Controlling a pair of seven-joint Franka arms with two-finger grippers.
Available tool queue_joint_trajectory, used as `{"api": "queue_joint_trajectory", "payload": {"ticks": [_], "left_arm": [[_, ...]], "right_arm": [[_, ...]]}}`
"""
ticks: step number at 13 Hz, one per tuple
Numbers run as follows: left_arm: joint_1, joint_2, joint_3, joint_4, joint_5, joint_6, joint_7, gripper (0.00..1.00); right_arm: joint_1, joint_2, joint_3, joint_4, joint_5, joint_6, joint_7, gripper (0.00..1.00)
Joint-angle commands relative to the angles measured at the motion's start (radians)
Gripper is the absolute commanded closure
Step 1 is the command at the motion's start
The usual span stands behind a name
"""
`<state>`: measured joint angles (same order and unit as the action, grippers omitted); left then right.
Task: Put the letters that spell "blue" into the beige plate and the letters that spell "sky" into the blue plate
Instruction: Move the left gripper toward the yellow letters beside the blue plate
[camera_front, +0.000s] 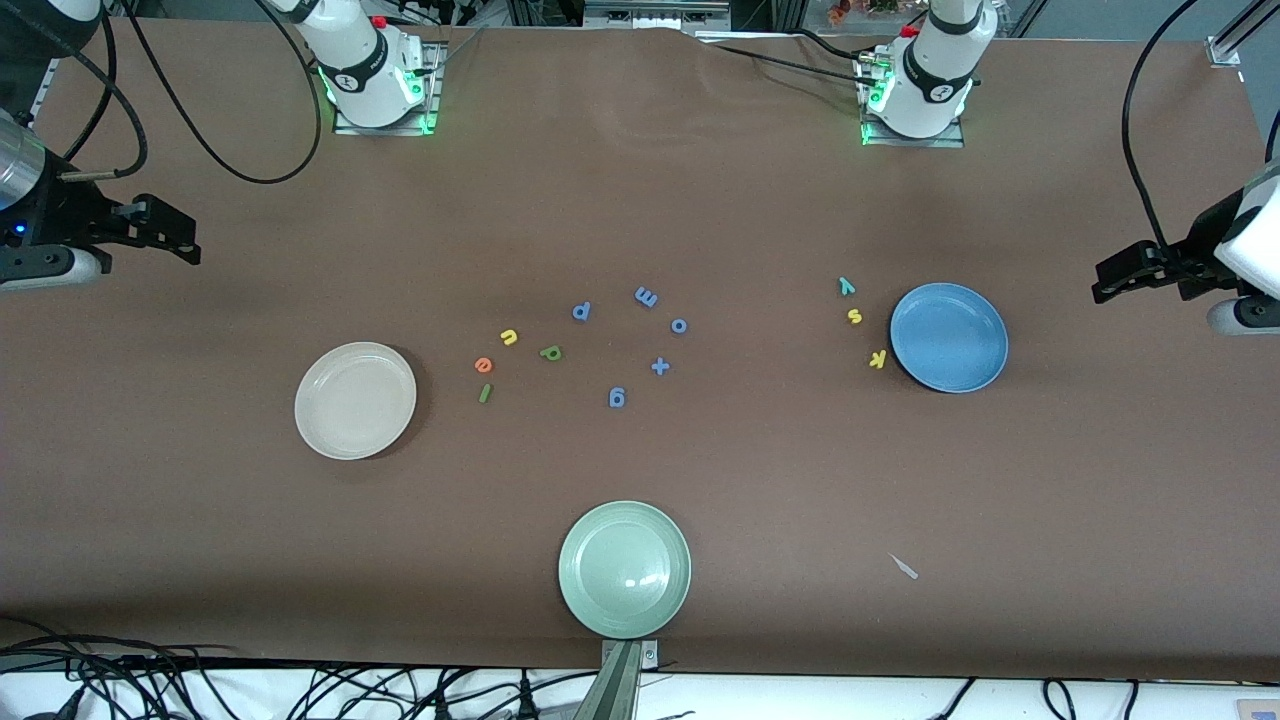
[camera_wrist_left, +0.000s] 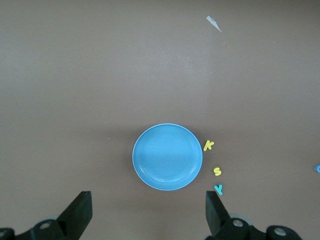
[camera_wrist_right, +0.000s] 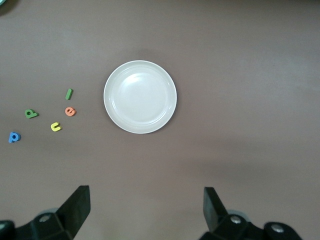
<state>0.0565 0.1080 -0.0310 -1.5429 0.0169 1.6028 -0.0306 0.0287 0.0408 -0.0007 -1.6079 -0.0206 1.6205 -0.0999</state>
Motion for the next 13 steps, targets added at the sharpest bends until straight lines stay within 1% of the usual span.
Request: {"api": "queue_joint_trajectory", "payload": {"ticks": [1, 3, 10, 12, 13], "left_arm": [[0.011, 0.007, 0.005, 0.026, -0.011, -0.014, 0.012, 0.00], [0.025, 0.007, 0.005, 0.026, -0.015, -0.012, 0.000, 0.00], [0.010, -0.004, -0.013, 0.027, -0.023, -0.017, -0.002, 0.00], [0.011, -0.022, -0.041, 0.027, -0.025, -0.102, 0.005, 0.00], [0.017, -0.030, -0.038, 0.027, -0.035, -0.104, 0.020, 0.01]], "right_arm": [[0.000, -0.004, 0.002, -0.001, 0.007, -0.004, -0.001, 0.00], [0.000, -0.002, 0.002, 0.003, 0.004, -0.014, -0.007, 0.00], [0.000, 0.005, 0.004, 0.014, 0.005, -0.014, -0.008, 0.00], [0.000, 0.004, 0.004, 0.014, 0.005, -0.016, -0.003, 0.00], [0.000, 0.005, 0.004, 0.013, 0.005, -0.016, -0.001, 0.00]]}}
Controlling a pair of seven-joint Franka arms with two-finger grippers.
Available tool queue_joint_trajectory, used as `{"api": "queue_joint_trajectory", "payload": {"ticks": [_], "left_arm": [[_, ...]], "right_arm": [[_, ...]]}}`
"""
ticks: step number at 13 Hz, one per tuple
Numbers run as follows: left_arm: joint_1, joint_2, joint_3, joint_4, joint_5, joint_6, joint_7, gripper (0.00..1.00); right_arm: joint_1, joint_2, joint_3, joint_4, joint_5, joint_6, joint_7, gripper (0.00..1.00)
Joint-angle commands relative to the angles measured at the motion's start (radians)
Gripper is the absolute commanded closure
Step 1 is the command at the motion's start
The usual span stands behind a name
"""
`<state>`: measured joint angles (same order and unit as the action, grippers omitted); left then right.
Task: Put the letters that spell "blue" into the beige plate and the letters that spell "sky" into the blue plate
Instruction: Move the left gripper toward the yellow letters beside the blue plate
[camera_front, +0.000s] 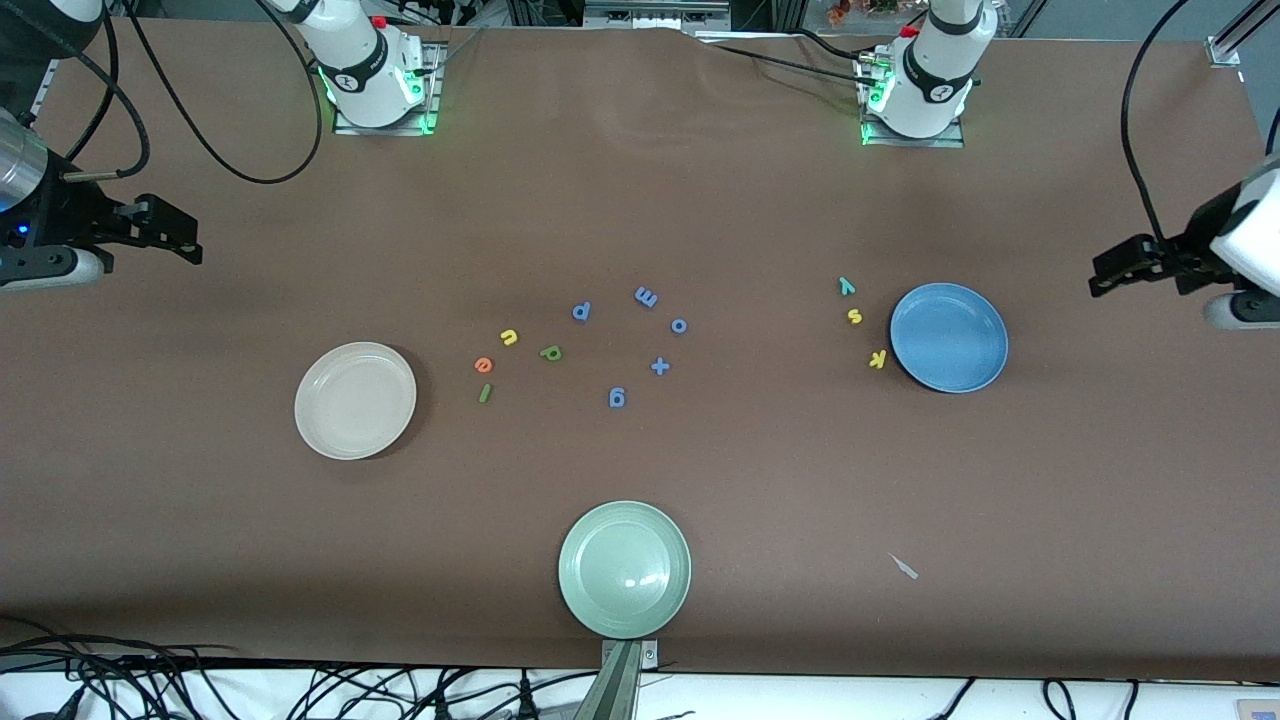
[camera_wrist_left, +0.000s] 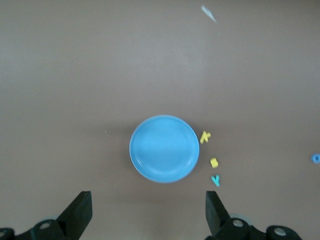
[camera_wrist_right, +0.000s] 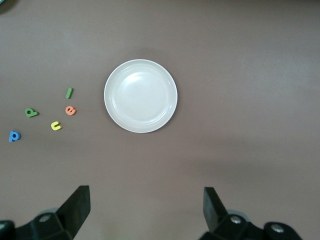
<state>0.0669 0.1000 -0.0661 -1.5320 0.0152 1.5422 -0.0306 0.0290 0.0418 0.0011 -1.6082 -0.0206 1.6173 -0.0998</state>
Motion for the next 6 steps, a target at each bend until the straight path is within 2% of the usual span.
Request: {"api": "queue_joint_trajectory", "payload": {"ticks": [1, 6], "left_arm": [[0.008, -0.026, -0.001, 0.016, -0.072, -0.044, 0.024, 0.02], [0.002, -0.048, -0.024, -0.003, -0.067, -0.045, 0.000, 0.01]], "right_arm": [[0.000, 0.003, 0.002, 0.010, 0.005, -0.013, 0.000, 0.00], [0.000, 0.001, 0.005, 0.007, 0.010, -0.016, 0.002, 0.00]]}}
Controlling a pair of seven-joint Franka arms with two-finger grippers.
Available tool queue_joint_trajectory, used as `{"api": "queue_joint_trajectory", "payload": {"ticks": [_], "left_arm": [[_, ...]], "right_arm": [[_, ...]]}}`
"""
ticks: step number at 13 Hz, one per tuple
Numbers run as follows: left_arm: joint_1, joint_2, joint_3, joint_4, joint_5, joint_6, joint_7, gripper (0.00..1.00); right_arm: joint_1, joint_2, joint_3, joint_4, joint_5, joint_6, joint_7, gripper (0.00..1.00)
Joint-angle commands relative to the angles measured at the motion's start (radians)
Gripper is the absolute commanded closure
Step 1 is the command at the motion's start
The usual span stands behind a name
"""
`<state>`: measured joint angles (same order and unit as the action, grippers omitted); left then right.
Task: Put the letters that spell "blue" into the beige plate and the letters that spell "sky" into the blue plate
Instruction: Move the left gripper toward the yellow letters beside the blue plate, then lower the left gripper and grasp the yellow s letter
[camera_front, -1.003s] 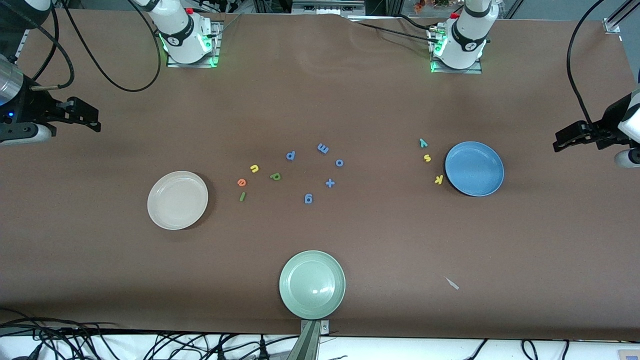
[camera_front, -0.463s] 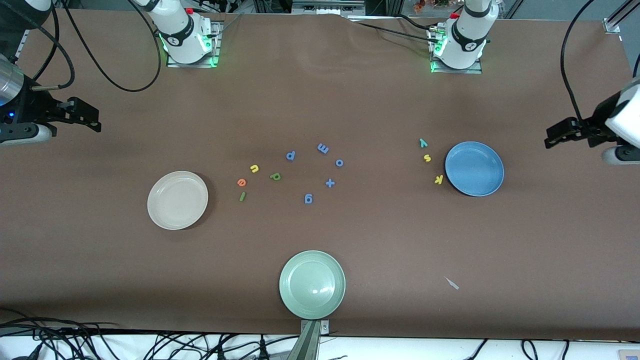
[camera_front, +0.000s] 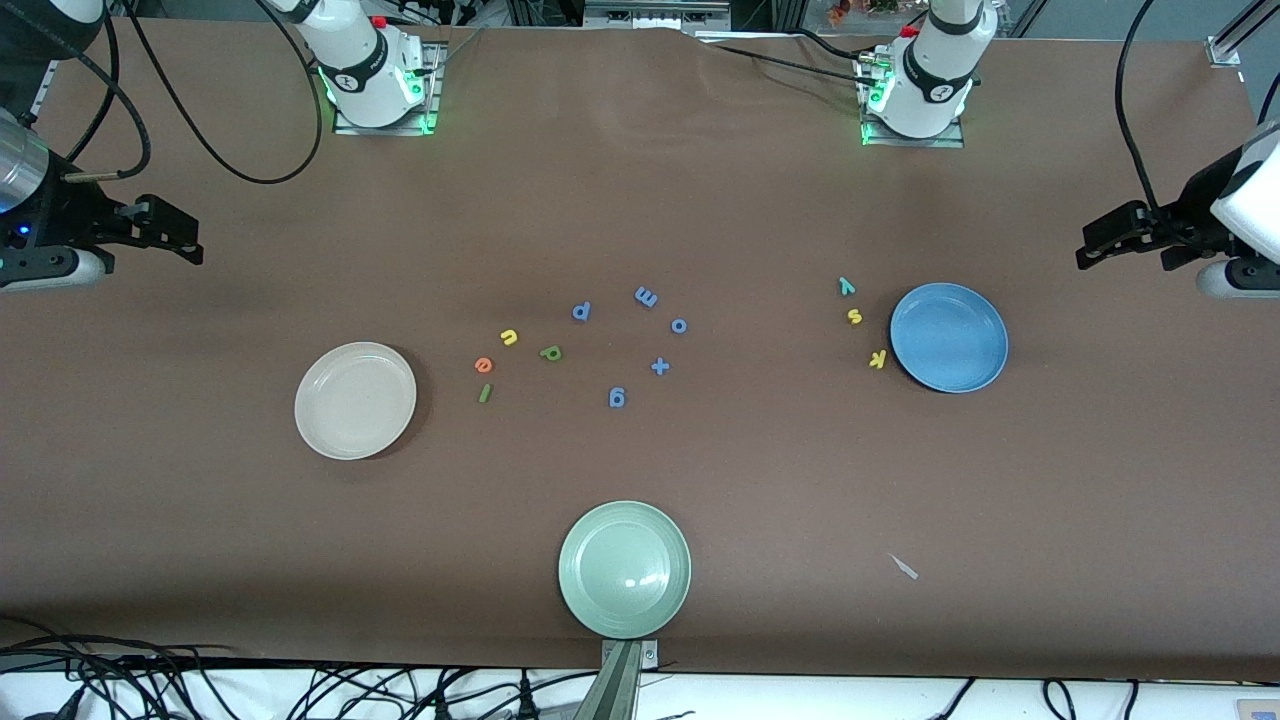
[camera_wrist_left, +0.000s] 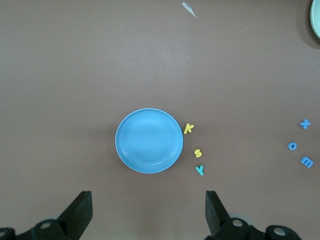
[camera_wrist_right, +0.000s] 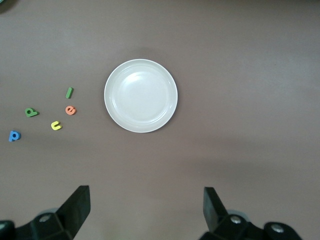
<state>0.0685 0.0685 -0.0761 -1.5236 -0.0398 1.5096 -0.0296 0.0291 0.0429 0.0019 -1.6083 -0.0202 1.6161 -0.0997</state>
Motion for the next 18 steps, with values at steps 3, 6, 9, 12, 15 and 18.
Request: {"api": "queue_joint_trajectory", "payload": {"ticks": [3, 6, 9, 12, 15, 18], "left_arm": [[0.008, -0.050, -0.071, -0.146, -0.017, 0.146, -0.259, 0.01], [0.001, -0.065, -0.087, -0.291, -0.009, 0.230, -0.261, 0.01], [-0.001, -0.058, -0.093, -0.427, -0.011, 0.369, -0.225, 0.01], [-0.003, -0.047, -0.125, -0.518, -0.011, 0.429, -0.256, 0.01], [0.005, -0.068, -0.215, -0.692, -0.011, 0.625, -0.438, 0.01], [0.008, -0.088, -0.244, -0.806, -0.011, 0.744, -0.559, 0.01]], "right_arm": [[0.002, 0.002, 0.006, 0.008, 0.009, -0.013, 0.001, 0.00], [0.000, 0.002, 0.004, 0.007, 0.011, -0.015, 0.000, 0.00], [0.000, 0.002, 0.006, 0.005, 0.011, -0.024, 0.001, 0.00], [0.000, 0.003, 0.006, 0.005, 0.011, -0.024, 0.000, 0.00], [0.002, 0.006, 0.006, 0.005, 0.011, -0.019, 0.000, 0.00], [0.002, 0.011, 0.006, 0.005, 0.011, -0.021, 0.000, 0.00]]}}
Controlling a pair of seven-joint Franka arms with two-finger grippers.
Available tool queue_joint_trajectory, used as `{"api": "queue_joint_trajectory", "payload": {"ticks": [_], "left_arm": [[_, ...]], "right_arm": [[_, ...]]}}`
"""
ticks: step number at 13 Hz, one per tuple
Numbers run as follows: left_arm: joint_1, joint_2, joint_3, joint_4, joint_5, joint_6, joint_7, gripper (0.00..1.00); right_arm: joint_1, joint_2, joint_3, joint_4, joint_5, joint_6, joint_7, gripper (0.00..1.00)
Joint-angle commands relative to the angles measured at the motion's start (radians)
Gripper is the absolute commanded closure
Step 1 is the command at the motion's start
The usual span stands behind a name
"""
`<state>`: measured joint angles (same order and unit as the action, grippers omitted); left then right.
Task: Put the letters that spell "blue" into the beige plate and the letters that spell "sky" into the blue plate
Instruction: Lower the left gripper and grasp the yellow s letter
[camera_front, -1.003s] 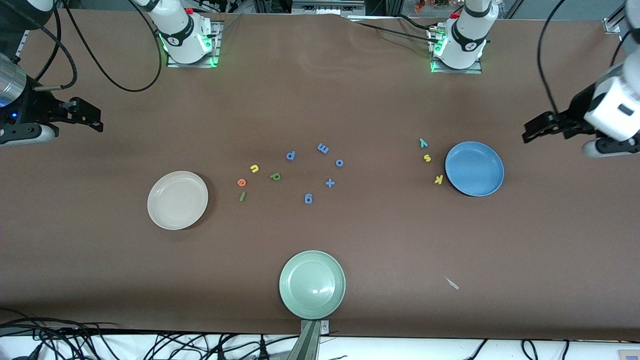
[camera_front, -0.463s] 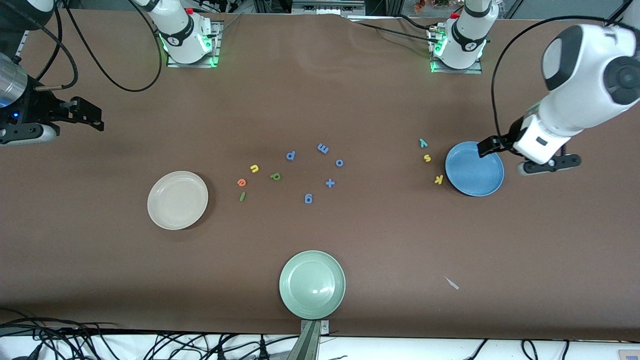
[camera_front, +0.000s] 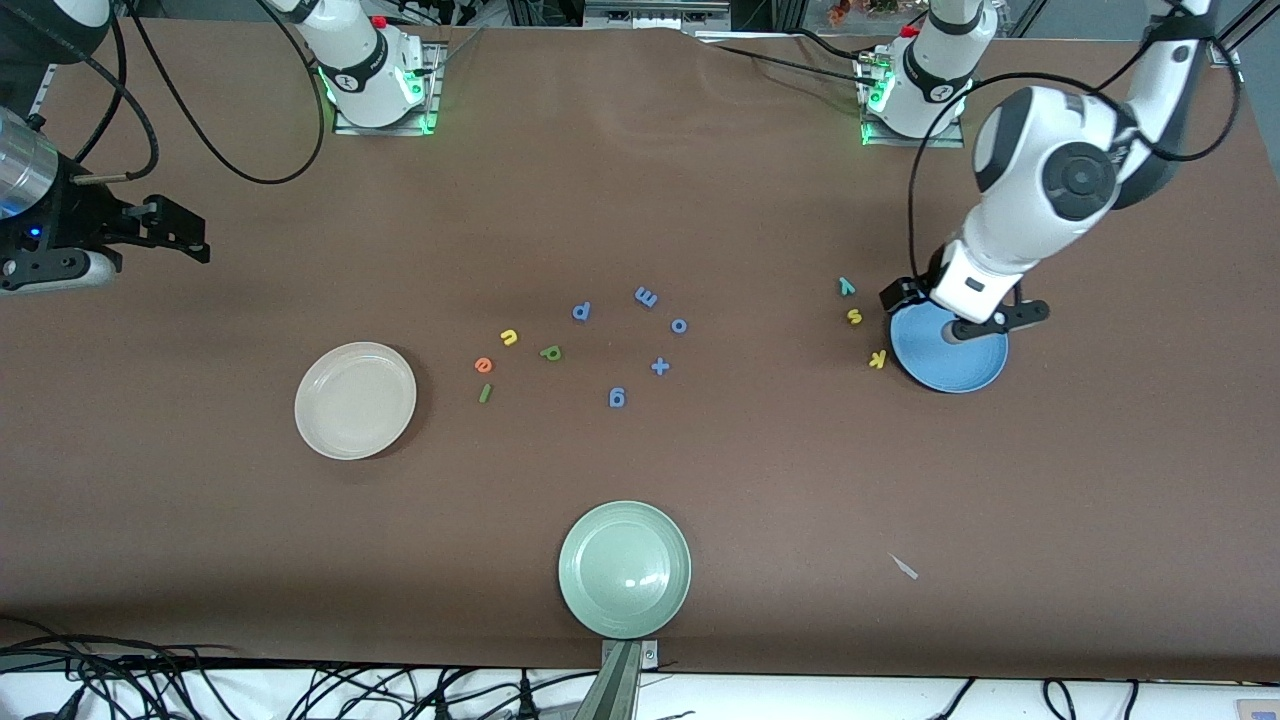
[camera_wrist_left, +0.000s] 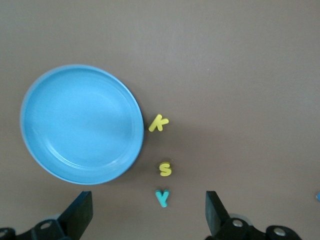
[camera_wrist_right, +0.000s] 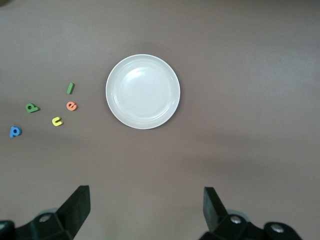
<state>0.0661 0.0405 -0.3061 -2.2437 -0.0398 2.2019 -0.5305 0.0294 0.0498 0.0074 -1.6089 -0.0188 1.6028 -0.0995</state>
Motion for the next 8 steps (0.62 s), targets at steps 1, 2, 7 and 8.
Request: {"api": "queue_joint_trajectory", "payload": {"ticks": [1, 2, 7, 8], "left_arm": [[0.011, -0.048, -0.027, -0.088, -0.011, 0.065, -0.101, 0.01], [0.011, -0.025, -0.028, -0.088, -0.011, 0.074, -0.123, 0.01], [0.002, 0.045, -0.028, -0.117, -0.022, 0.197, -0.212, 0.03], [0.000, 0.076, -0.031, -0.119, -0.012, 0.220, -0.235, 0.09]], "right_arm": [[0.001, 0.002, 0.000, 0.006, 0.010, -0.007, 0.000, 0.00], [0.001, 0.004, 0.000, 0.006, 0.010, -0.007, 0.000, 0.00], [-0.002, 0.005, -0.001, 0.006, 0.010, -0.006, -0.008, 0.00], [0.000, 0.005, -0.001, 0.006, 0.010, -0.004, -0.008, 0.00]]}}
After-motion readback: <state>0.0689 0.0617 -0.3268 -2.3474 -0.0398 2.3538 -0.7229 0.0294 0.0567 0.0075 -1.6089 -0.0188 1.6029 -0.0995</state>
